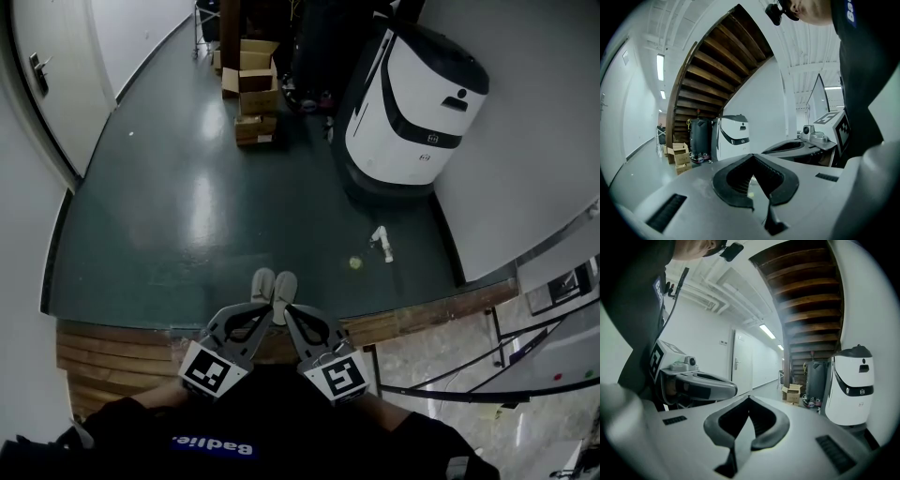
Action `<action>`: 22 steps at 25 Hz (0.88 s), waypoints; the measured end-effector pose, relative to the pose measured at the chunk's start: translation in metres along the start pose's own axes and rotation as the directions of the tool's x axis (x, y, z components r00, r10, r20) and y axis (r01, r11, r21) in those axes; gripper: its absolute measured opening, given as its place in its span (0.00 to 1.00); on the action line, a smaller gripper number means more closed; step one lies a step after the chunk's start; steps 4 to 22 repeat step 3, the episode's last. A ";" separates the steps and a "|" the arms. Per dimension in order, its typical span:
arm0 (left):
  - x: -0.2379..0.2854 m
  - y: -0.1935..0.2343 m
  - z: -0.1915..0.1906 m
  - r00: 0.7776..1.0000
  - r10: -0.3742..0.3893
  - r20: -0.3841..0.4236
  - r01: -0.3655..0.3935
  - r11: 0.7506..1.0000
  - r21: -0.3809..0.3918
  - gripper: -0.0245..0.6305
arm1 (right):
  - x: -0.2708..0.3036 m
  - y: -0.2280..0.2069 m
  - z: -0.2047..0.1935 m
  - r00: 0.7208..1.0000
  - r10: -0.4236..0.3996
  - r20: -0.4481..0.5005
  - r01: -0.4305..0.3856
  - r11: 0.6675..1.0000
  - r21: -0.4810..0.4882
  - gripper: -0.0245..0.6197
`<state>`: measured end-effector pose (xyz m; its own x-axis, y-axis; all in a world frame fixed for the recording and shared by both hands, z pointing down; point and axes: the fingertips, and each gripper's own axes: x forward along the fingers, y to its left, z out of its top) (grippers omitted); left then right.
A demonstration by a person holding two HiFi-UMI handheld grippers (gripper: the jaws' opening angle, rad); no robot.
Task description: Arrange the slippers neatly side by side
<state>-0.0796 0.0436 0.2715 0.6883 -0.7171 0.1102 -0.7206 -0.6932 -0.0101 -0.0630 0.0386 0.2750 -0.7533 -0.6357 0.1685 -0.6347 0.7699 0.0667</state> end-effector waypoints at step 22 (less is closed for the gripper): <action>0.002 0.000 0.000 1.000 -0.001 -0.005 0.001 1.000 -0.003 0.04 | 0.001 0.001 0.005 0.999 0.002 -0.041 0.000 0.999 0.055 0.03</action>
